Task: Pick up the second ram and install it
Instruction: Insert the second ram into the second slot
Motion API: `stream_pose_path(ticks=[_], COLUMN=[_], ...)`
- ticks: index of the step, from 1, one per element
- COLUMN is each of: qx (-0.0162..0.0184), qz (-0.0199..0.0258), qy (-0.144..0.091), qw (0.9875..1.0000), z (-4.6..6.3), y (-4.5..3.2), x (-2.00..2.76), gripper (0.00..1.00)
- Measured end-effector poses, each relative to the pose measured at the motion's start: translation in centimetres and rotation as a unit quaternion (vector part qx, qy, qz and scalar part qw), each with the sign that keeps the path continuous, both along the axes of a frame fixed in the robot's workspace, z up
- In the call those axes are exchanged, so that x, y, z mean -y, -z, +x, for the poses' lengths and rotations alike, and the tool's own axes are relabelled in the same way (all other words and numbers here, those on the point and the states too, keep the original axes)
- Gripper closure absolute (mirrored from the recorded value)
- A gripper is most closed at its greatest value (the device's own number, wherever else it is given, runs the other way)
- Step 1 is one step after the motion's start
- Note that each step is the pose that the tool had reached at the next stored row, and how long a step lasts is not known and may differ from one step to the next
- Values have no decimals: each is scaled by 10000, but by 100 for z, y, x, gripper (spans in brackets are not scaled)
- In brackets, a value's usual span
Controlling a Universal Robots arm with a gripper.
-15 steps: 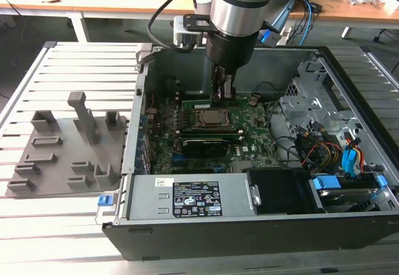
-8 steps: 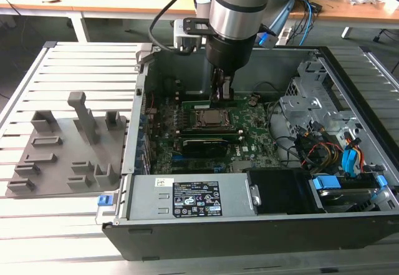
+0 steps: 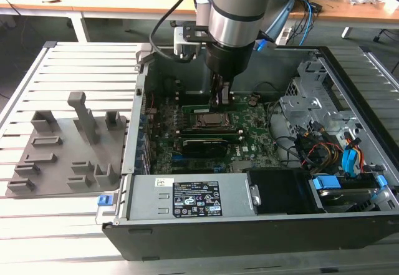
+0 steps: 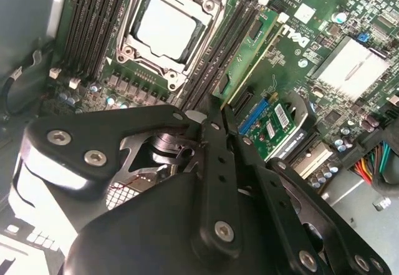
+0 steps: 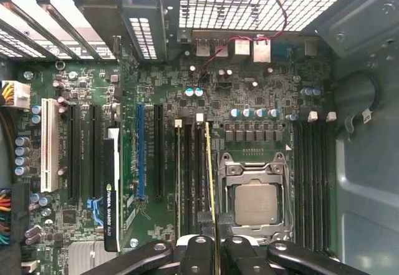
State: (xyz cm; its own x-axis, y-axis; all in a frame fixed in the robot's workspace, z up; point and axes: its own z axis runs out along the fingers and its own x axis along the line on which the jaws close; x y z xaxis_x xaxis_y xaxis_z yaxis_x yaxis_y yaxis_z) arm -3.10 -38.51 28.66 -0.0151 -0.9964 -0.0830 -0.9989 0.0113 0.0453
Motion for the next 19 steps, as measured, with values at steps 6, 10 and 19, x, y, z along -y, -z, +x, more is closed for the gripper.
stream_pose_path(ticks=[6, 10, 19], qx=[0, 0, 0], qz=[1, 0, 0], qy=[0, 0, 255], qw=[10000, 10000, 9997], z=[0, 0, -1], y=[45, 104, 229], x=[0, 0, 18], gripper=[86, 86, 86])
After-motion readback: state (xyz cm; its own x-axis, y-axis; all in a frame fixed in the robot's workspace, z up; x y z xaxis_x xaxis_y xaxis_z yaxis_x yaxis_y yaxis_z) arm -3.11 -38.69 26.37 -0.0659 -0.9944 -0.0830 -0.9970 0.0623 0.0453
